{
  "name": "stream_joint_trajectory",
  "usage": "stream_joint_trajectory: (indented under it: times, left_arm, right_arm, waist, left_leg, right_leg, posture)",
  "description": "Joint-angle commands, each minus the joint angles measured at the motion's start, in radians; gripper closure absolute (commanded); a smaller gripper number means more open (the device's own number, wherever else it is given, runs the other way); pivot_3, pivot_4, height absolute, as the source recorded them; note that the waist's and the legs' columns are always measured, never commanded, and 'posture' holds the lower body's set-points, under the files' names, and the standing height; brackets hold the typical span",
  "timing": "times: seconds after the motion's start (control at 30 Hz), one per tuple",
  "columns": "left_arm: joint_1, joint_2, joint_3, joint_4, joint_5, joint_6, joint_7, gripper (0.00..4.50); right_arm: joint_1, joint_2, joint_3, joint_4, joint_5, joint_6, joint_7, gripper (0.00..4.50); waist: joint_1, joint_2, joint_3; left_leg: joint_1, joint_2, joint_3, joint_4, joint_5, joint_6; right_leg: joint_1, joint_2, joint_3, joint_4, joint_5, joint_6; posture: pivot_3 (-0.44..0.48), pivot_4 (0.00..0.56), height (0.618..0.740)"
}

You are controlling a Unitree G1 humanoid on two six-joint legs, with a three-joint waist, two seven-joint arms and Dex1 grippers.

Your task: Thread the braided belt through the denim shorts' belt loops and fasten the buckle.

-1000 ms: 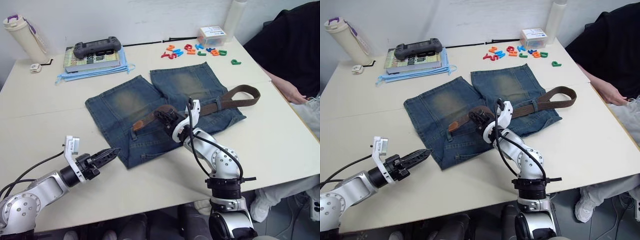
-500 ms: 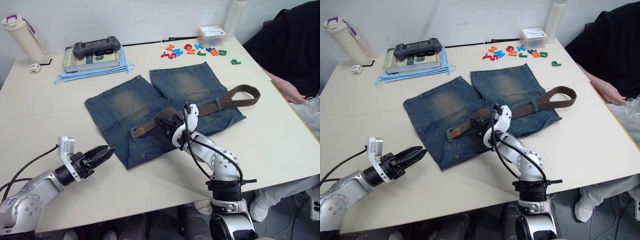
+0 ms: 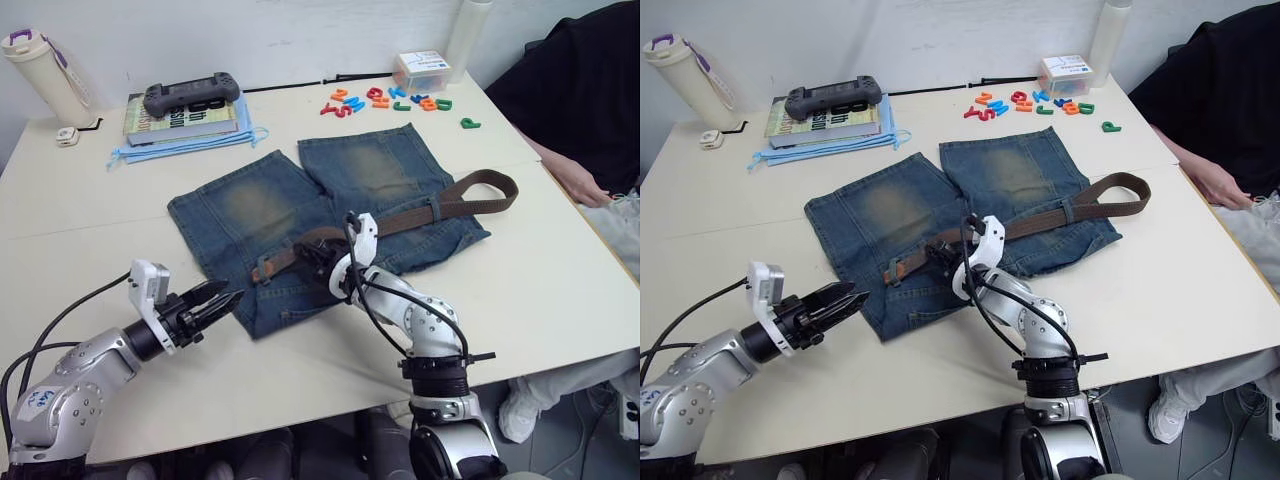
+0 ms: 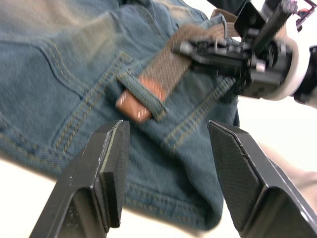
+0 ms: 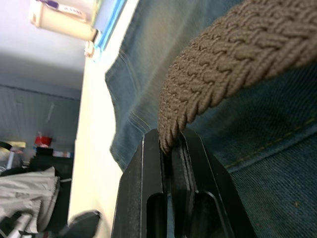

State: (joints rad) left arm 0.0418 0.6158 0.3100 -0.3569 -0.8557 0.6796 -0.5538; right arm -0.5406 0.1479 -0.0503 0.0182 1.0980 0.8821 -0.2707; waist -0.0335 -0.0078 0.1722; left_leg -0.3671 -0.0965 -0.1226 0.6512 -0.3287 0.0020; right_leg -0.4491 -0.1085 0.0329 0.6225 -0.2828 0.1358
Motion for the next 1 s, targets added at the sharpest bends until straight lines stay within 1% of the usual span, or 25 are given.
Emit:
stream_joint_trajectory:
  times: [0.03, 0.2, 0.23, 0.4, 0.57, 0.7, 0.77, 0.9, 1.0]
  left_arm:
    - [-0.019, -0.006, -0.001, -0.051, -0.009, 0.021, 0.026, 1.69]
    - [-0.033, -0.004, 0.001, -0.055, -0.015, 0.059, 0.044, 1.69]
    - [-0.039, -0.003, 0.007, -0.046, -0.025, 0.076, 0.051, 1.69]
    - [-0.065, 0.007, 0.027, -0.011, -0.043, 0.132, 0.062, 1.69]
    - [-0.102, 0.014, 0.056, 0.051, -0.053, 0.19, 0.079, 1.69]
    - [-0.116, 0.012, 0.091, 0.119, -0.097, 0.281, 0.099, 1.69]
    - [-0.129, 0.003, 0.096, 0.146, -0.137, 0.345, 0.109, 1.69]
    - [-0.193, -0.063, 0.119, 0.193, -0.235, 0.455, 0.199, 1.69]
    - [-0.23, -0.107, 0.12, 0.199, -0.279, 0.501, 0.25, 1.69]
  right_arm:
    - [-0.045, 0.065, 0.039, 0.017, -0.021, 0.022, 0.033, 4.5]
    - [-0.072, 0.094, 0.045, 0.063, -0.056, 0.018, 0.058, 4.5]
    - [-0.085, 0.101, 0.047, 0.077, -0.062, 0.015, 0.067, 4.5]
    - [-0.13, 0.125, 0.059, 0.133, -0.082, 0.001, 0.109, 4.5]
    - [-0.154, 0.155, 0.071, 0.173, -0.085, 0.0, 0.146, 4.5]
    - [-0.158, 0.178, 0.05, 0.189, -0.053, -0.007, 0.161, 4.5]
    - [-0.16, 0.177, 0.043, 0.185, -0.033, -0.001, 0.176, 4.5]
    - [-0.158, 0.164, 0.048, 0.163, 0.0, 0.021, 0.199, 4.5]
    - [-0.151, 0.154, 0.058, 0.145, 0.014, 0.034, 0.207, 4.5]
  waist:
    - [-0.002, 0.0, 0.0]
    - [-0.009, 0.0, 0.0]
    - [-0.01, 0.0, 0.0]
    - [-0.023, 0.0, 0.0]
    - [-0.026, 0.0, 0.0]
    - [-0.027, 0.0, 0.0]
    - [-0.027, 0.0, 0.0]
    - [-0.023, -0.001, 0.0]
    - [-0.025, -0.001, -0.001]
  left_leg:
    - [0.0, 0.0, 0.0, 0.0, 0.0, 0.0]
    - [0.0, 0.002, 0.0, 0.0, -0.001, -0.001]
    - [0.0, 0.003, 0.0, 0.0, -0.001, -0.001]
    - [0.001, 0.005, 0.0, 0.0, 0.0, -0.003]
    - [0.002, 0.006, 0.001, 0.0, 0.0, -0.005]
    - [0.002, 0.007, 0.001, 0.0, 0.0, -0.005]
    - [0.002, 0.007, 0.001, 0.0, 0.0, -0.005]
    - [0.002, 0.007, 0.0, 0.001, 0.0, -0.005]
    - [0.002, 0.006, 0.0, 0.002, 0.0, -0.005]
  right_leg:
    - [0.0, 0.0, 0.0, 0.0, 0.0, 0.0]
    - [0.0, 0.003, 0.0, 0.001, 0.0, -0.001]
    - [0.0, 0.007, 0.0, 0.001, 0.001, -0.001]
    - [0.0, 0.01, 0.001, 0.002, 0.001, -0.003]
    - [0.0, 0.01, 0.001, 0.003, 0.002, -0.003]
    - [0.0, 0.01, 0.001, 0.004, 0.001, -0.004]
    - [0.0, 0.01, 0.001, 0.004, 0.001, -0.004]
    - [0.0, 0.01, 0.001, 0.004, 0.001, -0.004]
    - [0.0, 0.01, 0.001, 0.004, 0.001, -0.004]
  posture:
    - [0.0, 0.15, 0.731]
    - [0.0, 0.15, 0.731]
    - [0.0, 0.15, 0.731]
    - [0.0, 0.15, 0.731]
    - [0.0, 0.15, 0.731]
    - [0.0, 0.15, 0.731]
    - [0.0, 0.15, 0.731]
    - [0.0, 0.15, 0.731]
    - [0.0, 0.15, 0.731]
